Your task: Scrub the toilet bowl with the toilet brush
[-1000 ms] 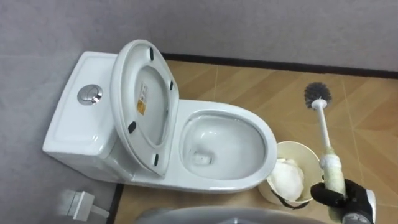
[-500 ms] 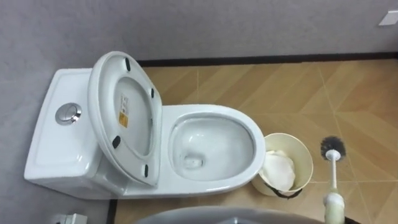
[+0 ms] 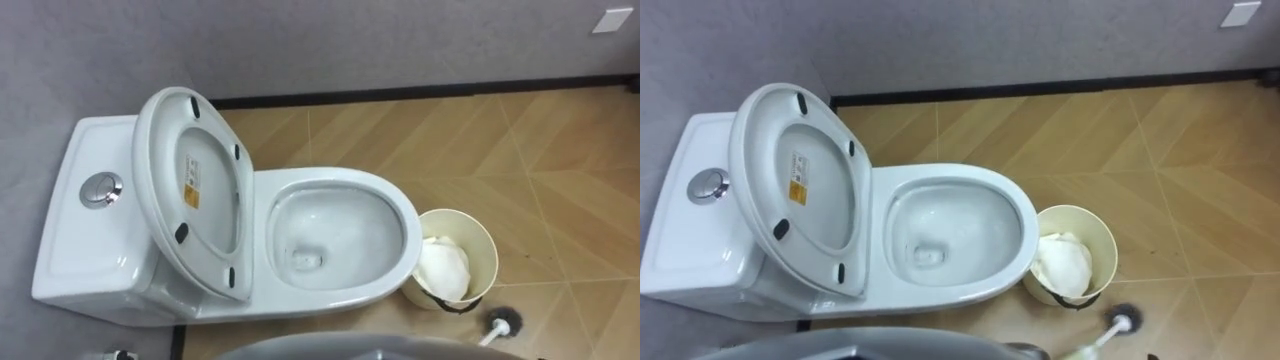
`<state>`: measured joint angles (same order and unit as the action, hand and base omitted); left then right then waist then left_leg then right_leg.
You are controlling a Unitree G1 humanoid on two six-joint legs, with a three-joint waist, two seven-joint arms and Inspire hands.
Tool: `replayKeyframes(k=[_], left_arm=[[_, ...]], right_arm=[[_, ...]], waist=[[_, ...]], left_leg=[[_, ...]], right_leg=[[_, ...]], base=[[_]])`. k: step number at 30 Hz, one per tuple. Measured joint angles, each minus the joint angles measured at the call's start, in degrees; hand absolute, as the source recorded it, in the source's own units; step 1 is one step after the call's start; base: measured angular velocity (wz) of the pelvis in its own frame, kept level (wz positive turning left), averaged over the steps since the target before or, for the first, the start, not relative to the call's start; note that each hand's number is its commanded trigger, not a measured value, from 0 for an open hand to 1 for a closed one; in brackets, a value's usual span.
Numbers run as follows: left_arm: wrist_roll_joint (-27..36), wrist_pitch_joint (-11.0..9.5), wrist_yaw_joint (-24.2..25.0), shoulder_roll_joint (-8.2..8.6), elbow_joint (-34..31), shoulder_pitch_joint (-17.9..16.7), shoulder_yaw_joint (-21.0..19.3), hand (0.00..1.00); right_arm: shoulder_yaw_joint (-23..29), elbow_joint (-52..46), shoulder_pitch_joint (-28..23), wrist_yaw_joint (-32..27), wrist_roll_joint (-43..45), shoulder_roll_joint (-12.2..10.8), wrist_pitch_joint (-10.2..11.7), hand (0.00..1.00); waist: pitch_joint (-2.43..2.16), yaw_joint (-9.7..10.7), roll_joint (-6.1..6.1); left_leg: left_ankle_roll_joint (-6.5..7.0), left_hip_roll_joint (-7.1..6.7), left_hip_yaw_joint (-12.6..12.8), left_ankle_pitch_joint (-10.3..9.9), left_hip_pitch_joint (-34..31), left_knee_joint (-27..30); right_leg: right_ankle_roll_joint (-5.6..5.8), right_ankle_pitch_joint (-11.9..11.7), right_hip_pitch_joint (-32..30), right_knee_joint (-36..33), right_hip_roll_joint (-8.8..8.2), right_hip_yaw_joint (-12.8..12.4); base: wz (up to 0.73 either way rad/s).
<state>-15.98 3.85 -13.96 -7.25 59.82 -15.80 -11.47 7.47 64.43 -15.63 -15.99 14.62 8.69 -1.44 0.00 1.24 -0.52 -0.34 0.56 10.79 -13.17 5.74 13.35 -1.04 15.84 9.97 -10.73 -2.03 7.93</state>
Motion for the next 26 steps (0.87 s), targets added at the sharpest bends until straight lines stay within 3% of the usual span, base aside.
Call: replayKeyframes(k=[16,21,26], left_arm=[[-0.7,2.4,0.1,0.04,0.6,0.6,5.0,0.00],[-4.3,4.1,2.5,0.01,0.6,0.5,5.8,0.00],[-5.0,4.6,5.2,0.04,0.6,0.5,6.1,0.00]], right_arm=[[-4.0,0.7,1.1,3.8,3.8,-0.4,-3.9,0.00],[-4.4,2.2,1.6,9.6,3.0,-0.5,-5.0,0.00],[-6.3,4.5,1.3,14.9,1.5,-0.9,-6.5,0.00]], waist=[[0.05,0.1,-0.28],[0.05,0.2,-0.62],[0.03,0.1,-1.15]], left_leg=[[0.00,-0.01,0.0,0.0,0.2,-0.4],[0.00,-0.04,-0.1,0.0,0.4,-0.7],[0.00,-0.03,-0.1,0.0,0.4,-0.7]], right_leg=[[-0.02,0.0,0.0,0.0,0.02,-0.4],[-0.02,0.0,0.1,0.1,-0.04,-0.3],[-0.03,0.0,0.1,0.1,-0.35,-0.3]], base=[[0.00],[0.00],[0.00]])
